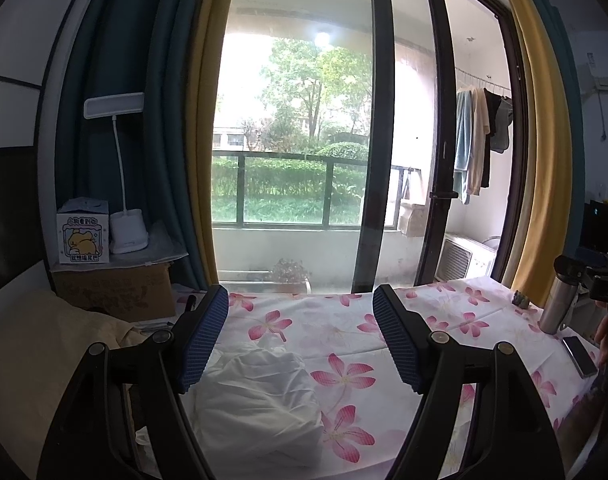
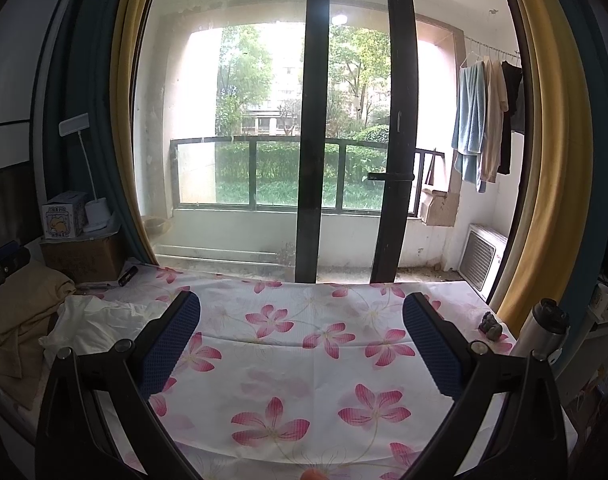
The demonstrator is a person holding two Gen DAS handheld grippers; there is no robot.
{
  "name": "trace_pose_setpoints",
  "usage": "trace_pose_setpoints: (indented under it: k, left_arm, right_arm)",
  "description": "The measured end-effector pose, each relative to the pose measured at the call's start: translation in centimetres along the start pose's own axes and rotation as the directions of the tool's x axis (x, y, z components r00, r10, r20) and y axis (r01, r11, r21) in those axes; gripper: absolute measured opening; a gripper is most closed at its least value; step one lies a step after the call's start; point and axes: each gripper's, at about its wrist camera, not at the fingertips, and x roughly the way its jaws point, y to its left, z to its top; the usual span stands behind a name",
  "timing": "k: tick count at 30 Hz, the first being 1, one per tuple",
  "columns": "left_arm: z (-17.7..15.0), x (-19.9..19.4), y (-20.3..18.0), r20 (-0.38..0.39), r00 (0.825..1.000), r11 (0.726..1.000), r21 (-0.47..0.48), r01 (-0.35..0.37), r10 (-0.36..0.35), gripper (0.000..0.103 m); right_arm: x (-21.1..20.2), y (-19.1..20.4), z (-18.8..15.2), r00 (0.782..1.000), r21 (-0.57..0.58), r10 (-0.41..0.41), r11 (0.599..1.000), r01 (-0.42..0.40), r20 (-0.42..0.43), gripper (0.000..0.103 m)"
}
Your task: Fold large clothes
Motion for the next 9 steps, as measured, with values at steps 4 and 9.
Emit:
trace_pose_setpoints:
  k: [4, 9]
  left_arm:
    - [0.0, 0.5, 0.1, -0.008, 1.0, 1.0, 0.002, 0.001, -0.001, 0.078]
    - [-0.2, 1.9, 0.3, -0.045, 0.999, 1.0, -0.01, 0.007, -0.008, 0.078]
  right_arm:
    - [0.5, 0.0, -0.1, 1.0, 0.003, 0.0, 1.0, 0.0, -0.009, 0.1]
    - [1.7, 0.0, -0.2, 1.0, 0.003, 0.004, 1.0, -0.004, -0.031, 0.1]
